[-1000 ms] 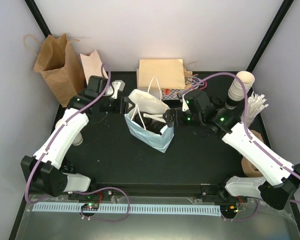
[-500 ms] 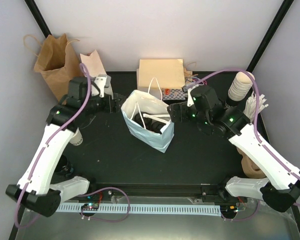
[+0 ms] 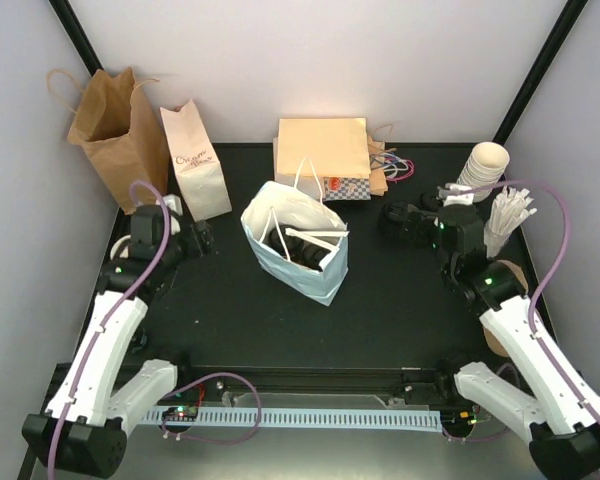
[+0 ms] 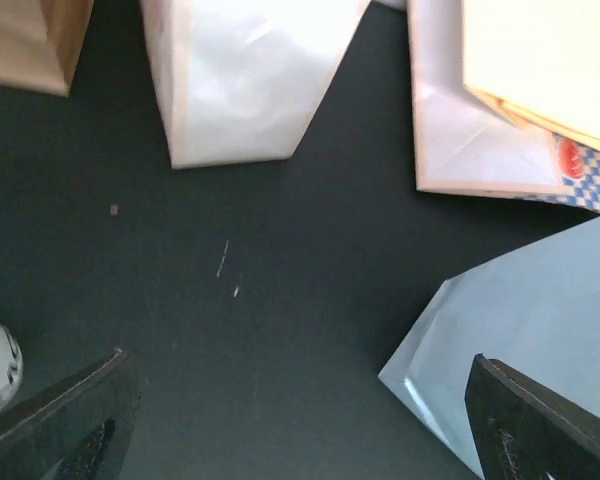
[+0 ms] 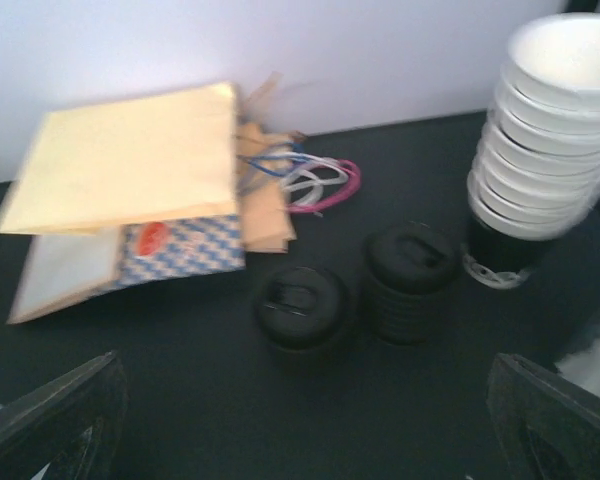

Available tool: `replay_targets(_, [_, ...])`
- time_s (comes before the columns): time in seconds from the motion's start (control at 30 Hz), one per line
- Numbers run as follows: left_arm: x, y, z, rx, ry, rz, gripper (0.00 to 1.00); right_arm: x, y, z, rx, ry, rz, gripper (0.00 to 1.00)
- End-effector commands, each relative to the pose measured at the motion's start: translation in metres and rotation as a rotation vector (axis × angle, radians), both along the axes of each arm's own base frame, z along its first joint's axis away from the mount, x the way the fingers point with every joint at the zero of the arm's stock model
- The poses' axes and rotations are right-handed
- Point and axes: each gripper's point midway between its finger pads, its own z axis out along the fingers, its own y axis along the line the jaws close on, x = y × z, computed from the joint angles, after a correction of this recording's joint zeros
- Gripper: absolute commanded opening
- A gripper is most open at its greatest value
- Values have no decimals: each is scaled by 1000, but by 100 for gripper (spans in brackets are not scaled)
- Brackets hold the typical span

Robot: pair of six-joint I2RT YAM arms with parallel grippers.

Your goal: Pack the takeout coffee

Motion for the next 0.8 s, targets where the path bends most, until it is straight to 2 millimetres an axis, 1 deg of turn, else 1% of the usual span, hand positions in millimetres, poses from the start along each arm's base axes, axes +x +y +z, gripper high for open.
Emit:
replay_targets(0.0, [9, 10, -4, -89, -150, 119, 97, 11, -31, 1, 32, -178, -105, 99])
replay_targets(0.07, [11, 6, -13, -124, -195, 109, 99, 11, -35, -9, -11, -221, -102, 99])
replay_targets(0.13, [12, 0, -20, -154, -251, 80, 99, 12, -32, -18, -74, -256, -63, 99])
replay_targets(0.2, [17, -3, -22, -173, -338, 68, 99, 15, -33, -28, -117, -274, -63, 99])
replay_targets(0.23, [17, -2, -31, -157, -367, 72, 99, 18, -32, -36, -143, -275, -58, 98])
replay_targets(0.3, [20, 6, -32, -90, -425, 96, 99, 22, -34, -45, -162, -290, -68, 97])
replay_targets(0.33, [22, 9, -33, -39, -441, 93, 99, 25, -32, -49, -162, -302, -48, 96])
replay_targets(0.37, [25, 12, -34, 12, -448, 90, 99, 28, -31, -49, -151, -329, -37, 93])
replay_targets(0.43, [30, 22, -36, 117, -451, 108, 99, 32, -29, -56, -143, -359, -10, 90])
replay_targets(0.5, [35, 36, -38, 195, -461, 169, 99, 37, -29, -65, -167, -371, 6, 88])
replay_targets(0.53, [37, 39, -41, 229, -469, 180, 99, 39, -28, -70, -182, -370, 24, 87])
replay_targets(0.57, [40, 41, -44, 256, -482, 183, 99, 42, -28, -77, -193, -358, 37, 87])
replay_targets(0.63, [45, 46, -51, 288, -505, 201, 99, 48, -37, -90, -183, -327, 32, 87])
replay_targets(0.7, [51, 45, -52, 316, -502, 188, 99, 52, -40, -100, -161, -319, 64, 85])
replay_targets(0.77, [55, 47, -48, 340, -518, 197, 99, 55, -43, -107, -178, -327, 81, 84])
